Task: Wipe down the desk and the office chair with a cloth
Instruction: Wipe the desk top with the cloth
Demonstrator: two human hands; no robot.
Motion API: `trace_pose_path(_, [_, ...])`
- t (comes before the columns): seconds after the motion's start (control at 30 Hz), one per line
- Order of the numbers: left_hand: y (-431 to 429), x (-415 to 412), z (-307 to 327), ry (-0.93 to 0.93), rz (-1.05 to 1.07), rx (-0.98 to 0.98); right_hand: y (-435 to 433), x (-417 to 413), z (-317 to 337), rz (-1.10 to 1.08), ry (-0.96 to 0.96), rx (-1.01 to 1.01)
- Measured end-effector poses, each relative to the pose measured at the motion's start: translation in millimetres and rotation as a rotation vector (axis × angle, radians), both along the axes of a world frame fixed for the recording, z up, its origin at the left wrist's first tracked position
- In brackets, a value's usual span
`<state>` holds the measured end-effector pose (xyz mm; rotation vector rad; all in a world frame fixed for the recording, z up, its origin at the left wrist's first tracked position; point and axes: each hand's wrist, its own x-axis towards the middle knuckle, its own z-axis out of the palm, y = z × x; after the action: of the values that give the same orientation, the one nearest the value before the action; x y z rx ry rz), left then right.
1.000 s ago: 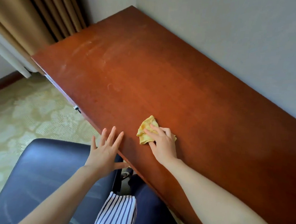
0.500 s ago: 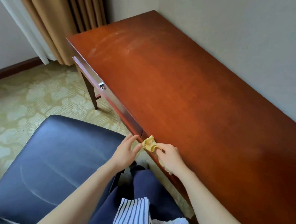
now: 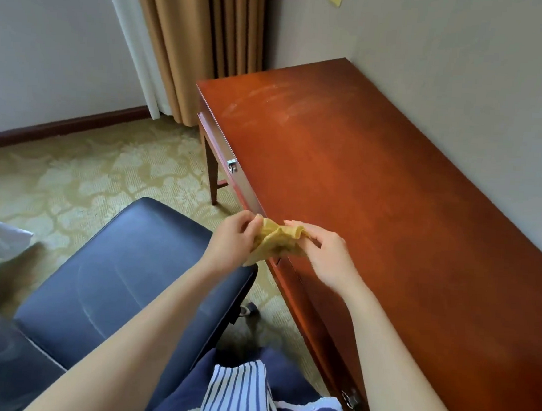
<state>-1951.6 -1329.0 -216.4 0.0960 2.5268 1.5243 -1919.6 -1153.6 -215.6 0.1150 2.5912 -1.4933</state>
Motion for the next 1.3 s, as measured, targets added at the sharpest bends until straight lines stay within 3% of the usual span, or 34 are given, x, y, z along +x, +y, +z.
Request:
trace_pose_path(0.1, [7, -6, 9, -0.155, 0.354, 0.309, 7, 1, -1, -0.028, 0.053, -0.115])
trace_pose_path(0.17, [10, -14, 16, -0.3, 0.454, 0.603, 16, 9, -8, -0.01, 0.044, -0.194])
trace_pose_path(0.27, [12, -21, 24, -0.387, 0.416, 0.918, 38, 24, -17, 0.157, -0.187, -0.248])
trace_pose_path(0.37, [26, -20, 25, -0.457, 0.313, 1.093, 60, 30, -20, 0.225, -0.402, -0.453])
trace_pose_path(0.53, [62, -9, 25, -0.557, 0.116, 1.099, 67, 14, -18, -0.263, -0.572, -0.882])
trace_pose_path(0.63, [77, 0, 25, -0.643, 0.004, 1.122, 56, 17, -15, -0.322, -0.64, -1.12])
trace_pose_path(0.8, [87, 4, 27, -0.724, 0.036, 1.117, 52, 22, -8, -0.49, -0.533, -1.504])
trace_pose_path(1.07, [46, 12, 24, -0.727, 0.14, 1.223, 32, 26, -14, -0.502, -0.439, -1.49])
trace_pose_path(1.3, [10, 19, 16, -0.68, 0.129, 1.029, -6, 27, -25, -0.54, -0.433, -1.489])
